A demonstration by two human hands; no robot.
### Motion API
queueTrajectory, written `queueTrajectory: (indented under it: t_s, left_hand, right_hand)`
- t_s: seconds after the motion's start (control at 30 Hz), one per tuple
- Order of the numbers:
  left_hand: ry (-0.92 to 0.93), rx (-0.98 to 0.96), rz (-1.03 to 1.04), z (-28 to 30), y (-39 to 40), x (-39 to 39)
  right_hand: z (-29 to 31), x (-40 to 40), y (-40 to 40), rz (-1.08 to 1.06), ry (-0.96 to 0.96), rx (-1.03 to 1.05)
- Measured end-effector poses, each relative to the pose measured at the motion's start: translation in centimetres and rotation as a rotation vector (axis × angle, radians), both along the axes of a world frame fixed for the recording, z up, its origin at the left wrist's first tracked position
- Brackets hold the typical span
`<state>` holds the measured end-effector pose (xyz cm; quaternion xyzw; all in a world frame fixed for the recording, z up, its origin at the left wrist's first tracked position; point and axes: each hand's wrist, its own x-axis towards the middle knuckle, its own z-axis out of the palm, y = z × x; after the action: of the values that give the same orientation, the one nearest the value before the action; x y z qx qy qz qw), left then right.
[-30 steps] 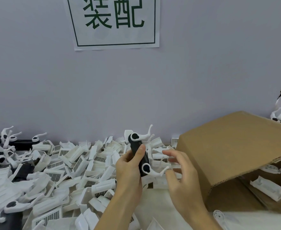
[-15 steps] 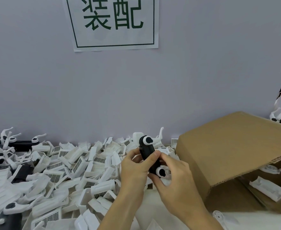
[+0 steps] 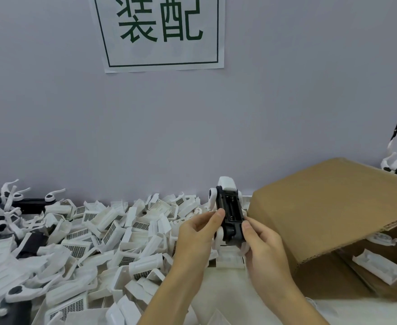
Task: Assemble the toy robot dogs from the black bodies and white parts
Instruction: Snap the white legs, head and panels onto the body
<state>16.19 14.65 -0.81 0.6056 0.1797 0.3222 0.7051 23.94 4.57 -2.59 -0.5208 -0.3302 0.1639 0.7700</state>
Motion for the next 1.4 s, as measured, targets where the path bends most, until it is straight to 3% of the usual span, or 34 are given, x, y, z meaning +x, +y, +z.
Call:
queueTrajectory:
  t_s: [0.1, 0.2, 0.37, 0.5, 0.6, 0.7, 0.83, 0.9, 0.97, 1.07, 1.17, 1.3, 1.4]
  left_hand:
    - [0.126, -0.004, -0.073, 0.0, -0.1, 0.0]
    - [0.155, -0.068, -0.023, -0.1, -0.1, 0.2]
    - [0.147, -0.026, -0.023, 0.1, 0.0, 0.3]
    - [0.076, -0.029, -0.002, 0.1, -0.1, 0.4]
    - [0.014, -0.077, 0.1, 0.2, 0.1, 0.3]
    - [-0.028, -0.125, 0.202, 0.6, 0.6, 0.1]
    - [-0.064, -0.146, 0.228, 0.9, 0.7, -0.3]
    - [-0.053, -0.154, 0.222, 0.9, 0.5, -0.3]
    - [-0.042, -0.157, 0.224, 0.7, 0.4, -0.2]
    - [-0.05, -0.162, 0.237, 0.7, 0.3, -0.1]
    - [-0.051, -0.154, 0.236, 0.5, 0.4, -0.1]
    - [-0.048, -0.114, 0.201, 0.2, 0.5, -0.1]
    - [-0.047, -0.027, 0.164, 0.1, 0.2, 0.0]
  right_hand:
    - [-0.1, 0.1, 0.1, 0.152, 0.114, 0.03]
    - [-0.1, 0.3, -0.2, 0.189, 0.08, -0.022]
    - [0.4, 0.2, -0.6, 0.036, -0.107, -0.147]
    - [0.7, 0.0, -0.8, 0.05, -0.102, -0.16]
    - [0.3, 0.9, -0.8, -0.179, -0.102, -0.186]
    - [-0.7, 1.7, -1.0, -0.34, -0.397, -0.449]
    - [-2.9, 1.6, -0.7, -0.184, -0.911, -0.984]
    - [-3.2, 1.1, -0.5, -0.178, -0.984, -1.095]
    - [-2.9, 0.9, -0.4, -0.227, -0.987, -1.06]
    - [-2.4, 1.1, -0.4, -0.271, -0.842, -0.794]
    - [-1.7, 0.9, -0.4, -0.286, -0.484, -0.492]
    - [-0.8, 1.2, -0.2, -0.32, 0.067, -0.236]
    - [0.0, 1.3, -0.2, -0.246, 0.264, -0.071]
